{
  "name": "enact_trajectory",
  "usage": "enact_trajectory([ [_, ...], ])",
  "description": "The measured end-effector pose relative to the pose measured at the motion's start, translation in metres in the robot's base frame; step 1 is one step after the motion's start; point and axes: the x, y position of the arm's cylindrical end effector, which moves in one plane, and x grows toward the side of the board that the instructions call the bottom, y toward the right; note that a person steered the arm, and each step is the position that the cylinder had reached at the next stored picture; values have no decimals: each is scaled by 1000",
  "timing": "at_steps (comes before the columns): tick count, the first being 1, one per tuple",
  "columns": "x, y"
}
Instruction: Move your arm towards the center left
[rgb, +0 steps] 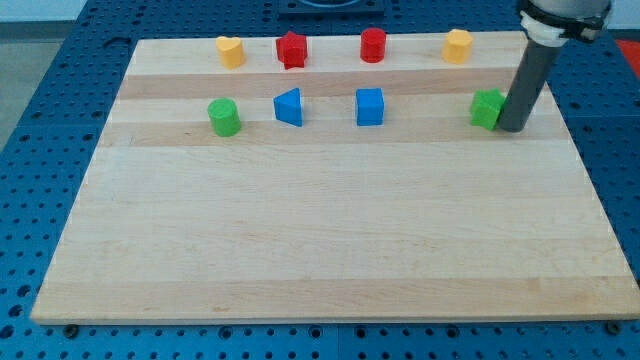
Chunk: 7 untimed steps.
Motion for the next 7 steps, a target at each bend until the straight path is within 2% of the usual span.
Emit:
enact_trajectory([
  [3, 1, -16],
  [4, 22, -26],
  [5, 39, -62],
  [7, 40, -155],
])
